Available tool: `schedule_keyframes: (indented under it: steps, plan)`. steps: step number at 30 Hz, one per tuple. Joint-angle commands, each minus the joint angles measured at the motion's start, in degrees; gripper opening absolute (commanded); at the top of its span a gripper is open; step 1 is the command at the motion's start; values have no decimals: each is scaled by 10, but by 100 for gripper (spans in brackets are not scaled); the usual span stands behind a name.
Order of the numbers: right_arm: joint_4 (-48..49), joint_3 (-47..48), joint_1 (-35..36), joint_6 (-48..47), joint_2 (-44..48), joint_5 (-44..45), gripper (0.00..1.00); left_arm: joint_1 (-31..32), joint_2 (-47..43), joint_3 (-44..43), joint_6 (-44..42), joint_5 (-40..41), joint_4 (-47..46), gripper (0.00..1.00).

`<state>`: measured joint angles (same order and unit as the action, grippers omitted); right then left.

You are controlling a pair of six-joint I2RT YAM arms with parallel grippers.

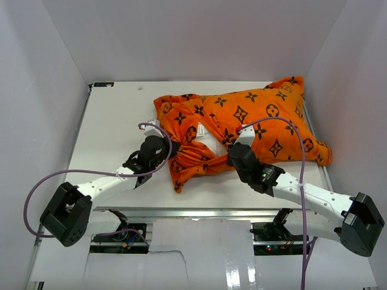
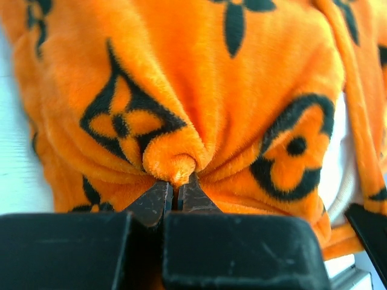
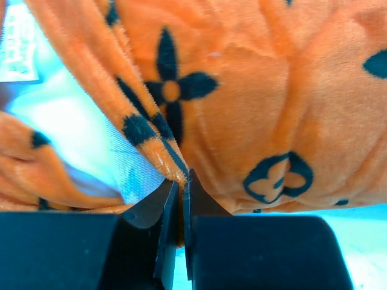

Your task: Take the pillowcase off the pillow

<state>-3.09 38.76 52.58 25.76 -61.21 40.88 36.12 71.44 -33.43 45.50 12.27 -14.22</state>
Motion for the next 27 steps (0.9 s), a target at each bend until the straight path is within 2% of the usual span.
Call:
schedule_keyframes:
  steps: [1,2,3,4,6,7,8,9,10,13,19,23,24,27]
  plan:
    - [-18,-18,-19,32,21,72,8,-36,12,-7,-19,97,67,0]
    - [-1,-22,-19,25,21,58,8,-44,13,-8,-31,76,47,0]
    - [21,-36,-19,11,22,36,8,-44,13,-14,-69,56,40,5]
    - [70,-41,-18,-10,21,-5,8,-45,12,-35,-86,5,42,22]
    - [101,-49,-18,-21,16,-59,8,-44,4,-65,-116,-50,59,70]
    - [115,-50,-18,-23,15,-70,8,-40,-9,-102,-124,-96,82,75]
    - [121,-49,-18,-23,13,-87,8,-33,-15,-122,-138,-109,98,92]
    - [127,-49,-18,-25,12,-92,8,-26,-18,-144,-139,-112,121,94]
    - [128,-44,-17,-24,11,-96,8,-8,-16,-194,-147,-99,187,95]
    - [128,-38,-17,-19,10,-103,8,42,-2,-252,-158,-50,274,95]
    - [147,-47,-15,-13,18,-115,8,134,72,-298,-142,50,314,94]
    - [140,-50,-16,-11,25,-111,8,139,132,-315,-104,103,356,91]
    - [140,-53,-16,-12,32,-110,8,140,147,-314,-97,138,365,91]
    - [139,-59,-16,-14,41,-105,8,141,161,-310,-87,161,379,90]
